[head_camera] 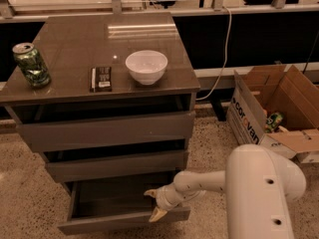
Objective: Open bottom drawer
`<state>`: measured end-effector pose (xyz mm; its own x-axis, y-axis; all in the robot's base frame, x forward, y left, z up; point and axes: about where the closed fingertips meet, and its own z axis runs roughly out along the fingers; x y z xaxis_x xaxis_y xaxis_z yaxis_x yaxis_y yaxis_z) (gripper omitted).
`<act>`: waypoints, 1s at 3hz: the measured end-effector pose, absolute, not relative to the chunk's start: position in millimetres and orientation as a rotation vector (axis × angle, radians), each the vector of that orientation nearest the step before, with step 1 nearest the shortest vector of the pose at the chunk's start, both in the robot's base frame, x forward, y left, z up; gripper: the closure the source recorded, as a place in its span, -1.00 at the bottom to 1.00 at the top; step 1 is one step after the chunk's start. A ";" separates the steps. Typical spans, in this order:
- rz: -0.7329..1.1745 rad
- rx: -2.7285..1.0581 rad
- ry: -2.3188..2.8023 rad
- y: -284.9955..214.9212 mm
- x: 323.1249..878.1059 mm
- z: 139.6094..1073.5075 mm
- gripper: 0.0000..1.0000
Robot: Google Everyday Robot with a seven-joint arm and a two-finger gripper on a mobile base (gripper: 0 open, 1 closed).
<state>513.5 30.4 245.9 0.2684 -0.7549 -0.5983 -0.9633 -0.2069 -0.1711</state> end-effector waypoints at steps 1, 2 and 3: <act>0.568 -1.894 1.529 11.1 515.6 267.2 0.28; 0.587 -1.845 1.517 4.7 531.7 268.8 0.73; 0.645 -1.720 1.608 -15.0 549.9 259.1 1.00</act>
Offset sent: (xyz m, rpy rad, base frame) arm 0.0445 -0.0392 0.0279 0.2125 -0.0301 -0.1101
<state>549.9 -15.0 259.1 0.1115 -0.6484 -0.7531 -0.9891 0.0009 -0.1472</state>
